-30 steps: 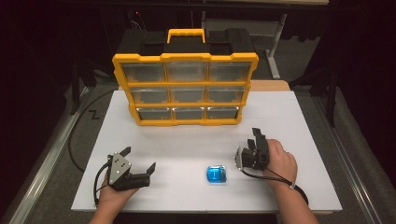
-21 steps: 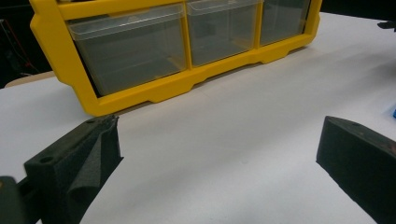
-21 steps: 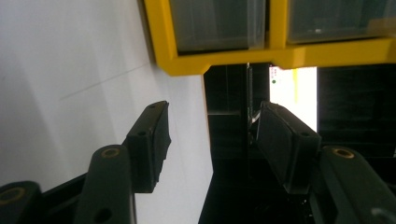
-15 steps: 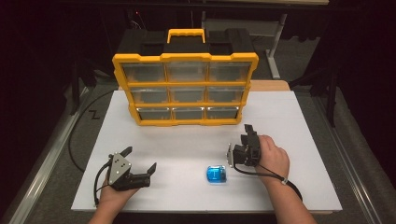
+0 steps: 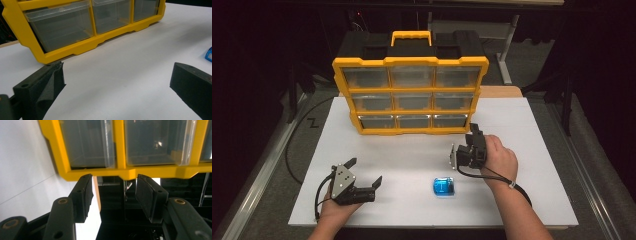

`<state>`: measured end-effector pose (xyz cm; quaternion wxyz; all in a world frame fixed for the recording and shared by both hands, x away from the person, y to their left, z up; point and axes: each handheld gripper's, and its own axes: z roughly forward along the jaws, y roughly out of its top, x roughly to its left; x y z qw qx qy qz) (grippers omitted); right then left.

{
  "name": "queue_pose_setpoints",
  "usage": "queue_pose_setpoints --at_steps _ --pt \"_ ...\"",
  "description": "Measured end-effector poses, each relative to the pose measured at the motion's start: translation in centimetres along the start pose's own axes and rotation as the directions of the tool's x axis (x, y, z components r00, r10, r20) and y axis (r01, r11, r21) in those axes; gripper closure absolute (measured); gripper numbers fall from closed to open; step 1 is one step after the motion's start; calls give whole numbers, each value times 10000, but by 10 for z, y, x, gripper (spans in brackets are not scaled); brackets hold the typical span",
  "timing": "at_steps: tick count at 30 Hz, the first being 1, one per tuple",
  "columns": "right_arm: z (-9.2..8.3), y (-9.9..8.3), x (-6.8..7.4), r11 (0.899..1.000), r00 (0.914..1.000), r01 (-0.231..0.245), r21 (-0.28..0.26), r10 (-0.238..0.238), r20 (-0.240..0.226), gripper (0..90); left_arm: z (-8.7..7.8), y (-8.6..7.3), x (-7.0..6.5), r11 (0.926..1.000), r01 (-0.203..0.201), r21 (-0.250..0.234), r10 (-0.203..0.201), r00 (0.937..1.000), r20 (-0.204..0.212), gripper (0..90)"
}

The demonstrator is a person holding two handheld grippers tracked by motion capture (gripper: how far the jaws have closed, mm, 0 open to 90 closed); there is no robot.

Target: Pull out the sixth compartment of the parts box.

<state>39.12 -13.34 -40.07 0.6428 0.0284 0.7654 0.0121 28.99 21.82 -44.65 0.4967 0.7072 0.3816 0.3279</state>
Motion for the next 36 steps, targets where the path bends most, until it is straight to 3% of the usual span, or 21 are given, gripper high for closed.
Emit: queue_pose_setpoints --at_steps 36 --pt "16 35 -48 9996 9963 -118 -273 141 844 533 -1 2 -1 9998 29 -213 -28 10000 37 3"
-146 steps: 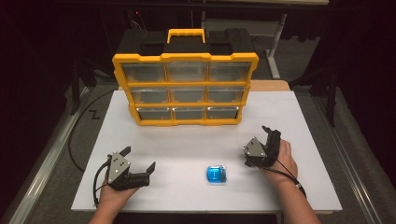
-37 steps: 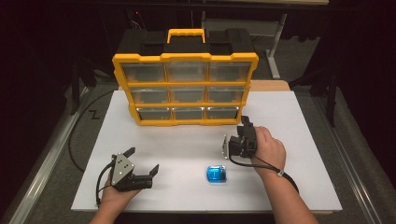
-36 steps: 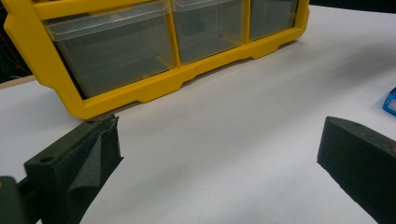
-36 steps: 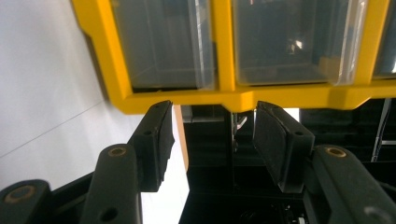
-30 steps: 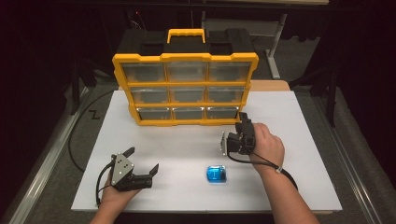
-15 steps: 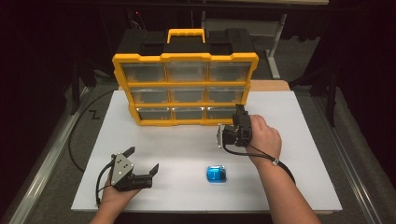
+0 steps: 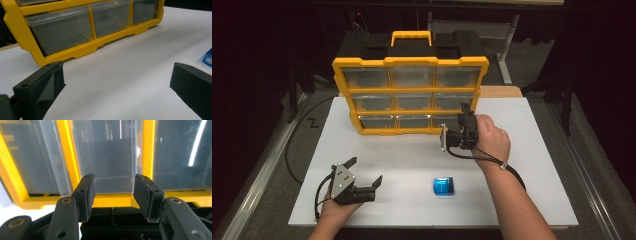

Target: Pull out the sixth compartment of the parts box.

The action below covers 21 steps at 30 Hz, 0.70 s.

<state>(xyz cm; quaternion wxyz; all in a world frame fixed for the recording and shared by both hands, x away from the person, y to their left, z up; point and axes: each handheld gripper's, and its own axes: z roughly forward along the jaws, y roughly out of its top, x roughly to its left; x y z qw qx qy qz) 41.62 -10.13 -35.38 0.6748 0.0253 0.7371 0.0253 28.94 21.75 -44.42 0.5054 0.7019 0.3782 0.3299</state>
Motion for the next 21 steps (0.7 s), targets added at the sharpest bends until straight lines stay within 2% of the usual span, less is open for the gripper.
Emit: queue_pose_setpoints --at_steps 4,5,7,12,13,14,17,18,21 --pt "2 4 -4 9999 9999 85 -68 -84 99 541 0 0 0 10000 2 -1 -2 10000 38 3" --pt "3 6 -6 9999 9998 -42 -115 44 169 547 0 0 0 10000 1 -16 -1 10000 43 3" --pt "4 8 -9 9998 9997 132 -116 -130 189 554 0 0 0 10000 4 -11 -4 10000 43 3" --pt "6 12 -13 9999 9995 -66 -114 69 303 575 -1 0 0 10000 -7 -9 7 10000 33 3" --pt "7 12 -15 9999 9994 115 -113 -111 326 578 -1 0 0 10000 -6 -14 6 10000 44 3" --pt "7 13 -14 9999 9995 -41 -105 44 318 580 -1 0 0 10000 -10 -16 10 10000 52 3" --pt "9 15 -16 9998 9991 127 -139 -122 409 592 -1 0 0 10000 -18 -13 18 10000 57 3" --pt "9 16 -15 9999 9992 -66 -101 70 391 596 -1 0 0 10000 -18 -13 18 10000 57 3" --pt "11 18 -17 9999 9989 130 -101 -126 443 612 -1 0 0 10000 -35 -13 35 10000 51 3"
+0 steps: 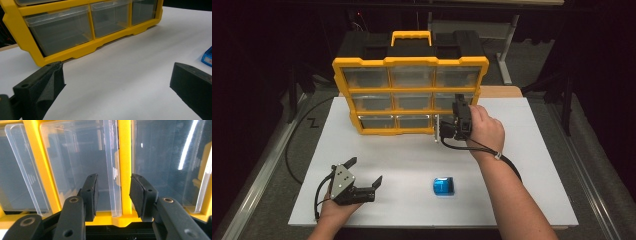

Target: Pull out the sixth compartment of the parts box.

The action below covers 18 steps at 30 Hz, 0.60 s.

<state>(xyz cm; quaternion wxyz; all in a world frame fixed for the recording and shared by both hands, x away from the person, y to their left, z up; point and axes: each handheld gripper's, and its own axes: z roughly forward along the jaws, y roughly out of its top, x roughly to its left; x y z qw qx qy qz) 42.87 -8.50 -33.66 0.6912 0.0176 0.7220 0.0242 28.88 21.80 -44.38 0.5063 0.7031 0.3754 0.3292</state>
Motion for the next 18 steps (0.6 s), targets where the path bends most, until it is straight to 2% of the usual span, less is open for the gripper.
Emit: queue_pose_setpoints --at_steps 8,9,15,18 --pt "7 5 2 10000 9999 41 -62 -40 156 644 0 0 0 10000 -22 8 22 10000 30 3" --pt "7 5 2 9997 9995 196 -140 -193 230 650 0 0 0 10000 -22 8 22 10000 30 3" --pt "10 7 3 9998 9994 152 -122 -148 319 679 0 0 0 10000 -53 18 53 10000 51 3" --pt "12 8 2 9992 9990 400 -40 -399 210 699 0 0 0 10000 -46 17 46 10000 50 3"
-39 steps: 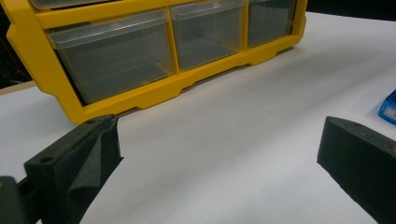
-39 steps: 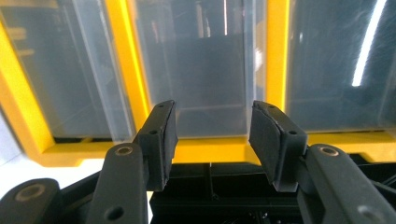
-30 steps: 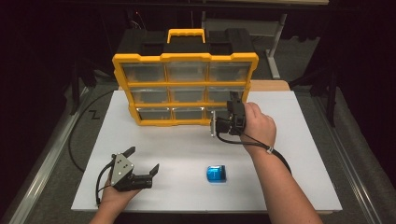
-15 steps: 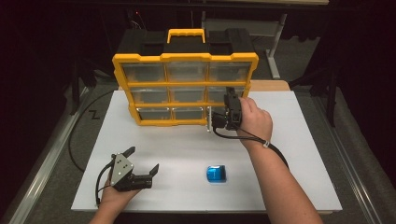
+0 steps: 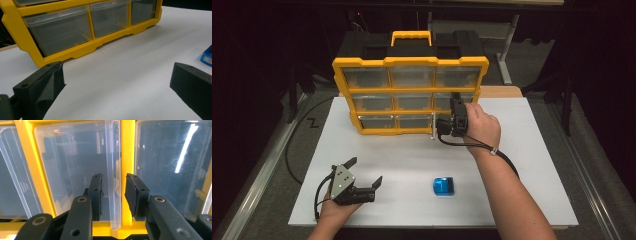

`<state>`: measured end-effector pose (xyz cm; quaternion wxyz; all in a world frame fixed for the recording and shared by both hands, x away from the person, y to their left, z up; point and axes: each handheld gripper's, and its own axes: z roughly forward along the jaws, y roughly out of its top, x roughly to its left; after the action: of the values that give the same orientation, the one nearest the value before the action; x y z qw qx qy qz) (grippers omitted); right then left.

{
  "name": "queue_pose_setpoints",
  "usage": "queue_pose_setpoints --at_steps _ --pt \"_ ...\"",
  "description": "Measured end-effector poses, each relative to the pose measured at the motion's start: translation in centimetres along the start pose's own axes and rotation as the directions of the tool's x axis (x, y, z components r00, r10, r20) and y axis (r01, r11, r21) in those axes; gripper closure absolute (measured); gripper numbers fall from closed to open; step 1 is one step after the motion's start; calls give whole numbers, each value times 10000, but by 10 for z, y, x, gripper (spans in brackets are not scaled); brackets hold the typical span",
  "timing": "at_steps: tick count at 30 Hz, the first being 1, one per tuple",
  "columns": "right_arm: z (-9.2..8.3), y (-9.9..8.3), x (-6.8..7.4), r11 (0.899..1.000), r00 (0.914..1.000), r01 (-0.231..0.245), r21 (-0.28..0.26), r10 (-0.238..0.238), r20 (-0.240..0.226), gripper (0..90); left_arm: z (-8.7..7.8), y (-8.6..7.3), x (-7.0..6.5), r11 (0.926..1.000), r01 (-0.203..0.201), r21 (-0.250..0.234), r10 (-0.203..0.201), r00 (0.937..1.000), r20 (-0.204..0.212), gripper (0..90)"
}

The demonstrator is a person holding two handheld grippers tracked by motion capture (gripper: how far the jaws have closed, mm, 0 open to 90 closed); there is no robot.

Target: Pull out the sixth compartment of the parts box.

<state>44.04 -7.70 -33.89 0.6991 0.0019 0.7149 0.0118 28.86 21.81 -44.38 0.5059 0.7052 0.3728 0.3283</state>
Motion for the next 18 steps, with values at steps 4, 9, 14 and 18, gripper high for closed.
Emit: queue_pose_setpoints --at_steps 4,9,14,18 --pt "2 0 0 10000 10000 11 15 -11 78 709 0 0 0 10000 -13 46 13 10000 37 3" --pt "3 1 2 9999 10000 -52 89 51 65 731 0 0 0 10000 -27 47 27 10000 38 3" --pt "5 2 4 10000 9997 -15 92 13 245 751 1 0 -1 10000 1 37 -1 10000 53 3" --pt "5 4 4 9998 9996 -97 183 92 268 784 2 0 -1 10000 -32 74 32 10000 74 4"
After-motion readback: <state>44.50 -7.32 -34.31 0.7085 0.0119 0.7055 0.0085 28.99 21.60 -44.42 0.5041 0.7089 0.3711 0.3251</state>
